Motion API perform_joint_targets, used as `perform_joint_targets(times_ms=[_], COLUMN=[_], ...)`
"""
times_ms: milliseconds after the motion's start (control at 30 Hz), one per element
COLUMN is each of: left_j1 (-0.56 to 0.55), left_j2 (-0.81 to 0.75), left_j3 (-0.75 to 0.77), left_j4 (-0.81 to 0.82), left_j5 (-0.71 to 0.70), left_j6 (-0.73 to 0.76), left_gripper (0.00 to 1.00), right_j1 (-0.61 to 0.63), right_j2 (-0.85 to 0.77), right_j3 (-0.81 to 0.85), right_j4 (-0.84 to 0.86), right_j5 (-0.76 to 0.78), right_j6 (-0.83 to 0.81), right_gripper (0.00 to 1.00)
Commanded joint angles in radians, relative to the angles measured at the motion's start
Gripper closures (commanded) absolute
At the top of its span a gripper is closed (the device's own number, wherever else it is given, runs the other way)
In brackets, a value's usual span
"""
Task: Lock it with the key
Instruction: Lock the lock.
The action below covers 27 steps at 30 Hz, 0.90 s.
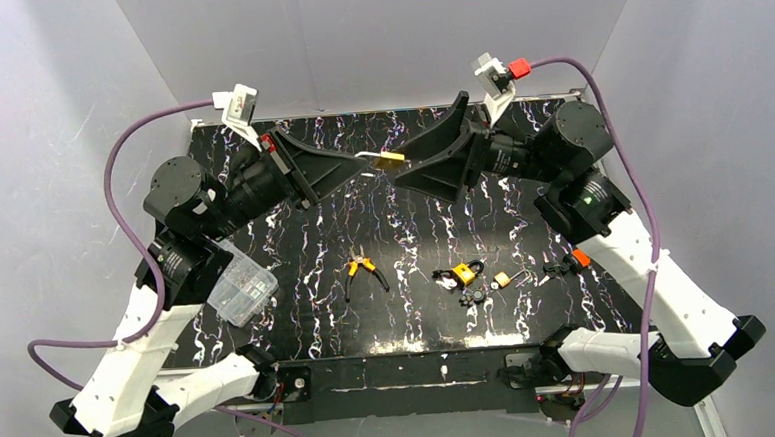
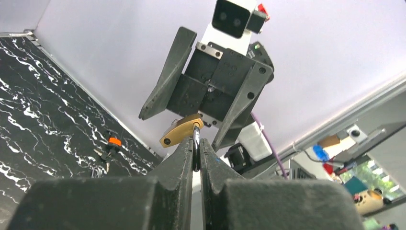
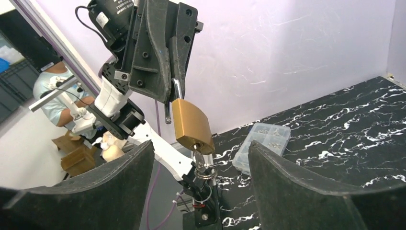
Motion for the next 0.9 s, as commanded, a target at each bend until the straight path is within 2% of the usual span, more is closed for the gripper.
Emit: perform_joint_targets(times_ms=[0, 233, 400, 700, 867], left_j1=[-0.009, -0.018, -0.023, -0.033, -0.038], left_j2=[0.014, 0.020, 0.009, 0.030, 0.032], left_j3=[0.036, 0.021, 0.008, 0.006, 0.004], left_j4=[0.098, 0.112, 0.141, 0.156, 0.156], left_j5=[-0.107, -0.121, -0.144, -0.124, -0.122], left_j6=[-0.088, -0.107, -0.105, -0.107, -0.102], left_gripper=[1.00, 1.00, 1.00, 1.00, 1.00], right_j1=[-0.003, -0.003, -0.002, 0.001, 0.004], right_j2=[0.002, 0.032, 0.034, 0.040, 0.049], right_j3=[0.050, 0.085, 0.079, 0.088, 0.099], right_j4=[0.172, 0.181, 0.171, 0.145, 0.131], right_j5=[-0.025, -0.040, -0.044, -0.028, -0.014], right_j6=[0.081, 0.108, 0.117, 0.122, 0.123], right_gripper=[0.25, 0.39, 0.53, 0.54, 0.59])
